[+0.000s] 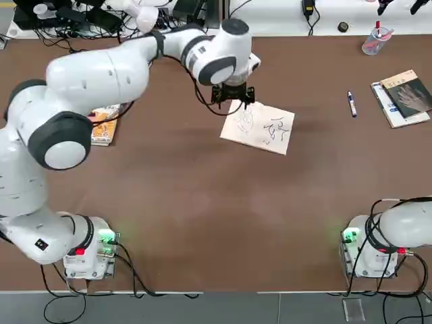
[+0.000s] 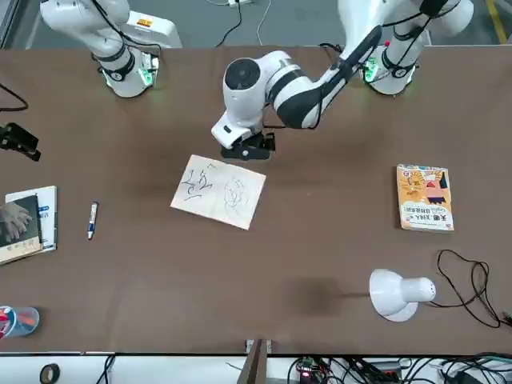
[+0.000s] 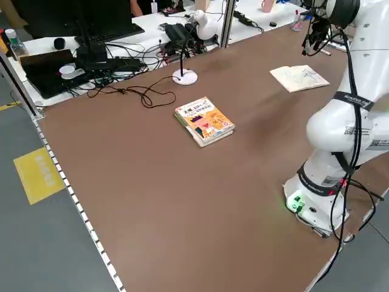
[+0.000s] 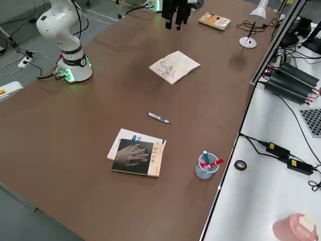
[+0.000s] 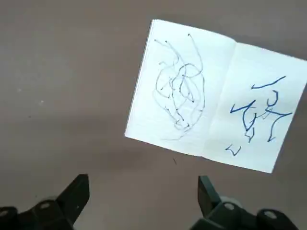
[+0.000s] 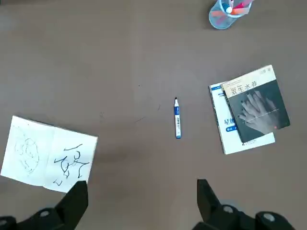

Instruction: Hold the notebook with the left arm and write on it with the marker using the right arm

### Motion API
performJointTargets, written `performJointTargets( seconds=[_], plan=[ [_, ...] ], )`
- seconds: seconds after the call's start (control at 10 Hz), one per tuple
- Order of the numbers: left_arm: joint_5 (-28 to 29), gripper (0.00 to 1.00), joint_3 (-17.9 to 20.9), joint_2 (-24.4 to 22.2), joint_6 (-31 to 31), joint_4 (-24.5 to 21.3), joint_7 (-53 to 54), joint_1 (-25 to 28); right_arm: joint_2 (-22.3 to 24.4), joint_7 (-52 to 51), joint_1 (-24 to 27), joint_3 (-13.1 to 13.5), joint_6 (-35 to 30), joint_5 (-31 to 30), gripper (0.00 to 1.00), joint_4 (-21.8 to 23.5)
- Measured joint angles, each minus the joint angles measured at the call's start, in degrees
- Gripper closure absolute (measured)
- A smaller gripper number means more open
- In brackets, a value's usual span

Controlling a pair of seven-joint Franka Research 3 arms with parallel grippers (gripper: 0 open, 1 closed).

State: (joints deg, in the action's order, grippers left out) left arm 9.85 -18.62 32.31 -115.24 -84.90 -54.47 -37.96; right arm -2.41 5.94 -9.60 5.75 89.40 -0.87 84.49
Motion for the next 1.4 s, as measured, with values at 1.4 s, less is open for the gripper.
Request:
performJointTargets(
  seconds=[1.4],
  plan=[
    [7.9, 0.00, 0.6, 13.1, -14.8, 0.5, 0.0, -2.8, 0.0, 0.0, -0.3, -0.7, -0.7, 0.1, 0.00, 0.5]
  ],
)
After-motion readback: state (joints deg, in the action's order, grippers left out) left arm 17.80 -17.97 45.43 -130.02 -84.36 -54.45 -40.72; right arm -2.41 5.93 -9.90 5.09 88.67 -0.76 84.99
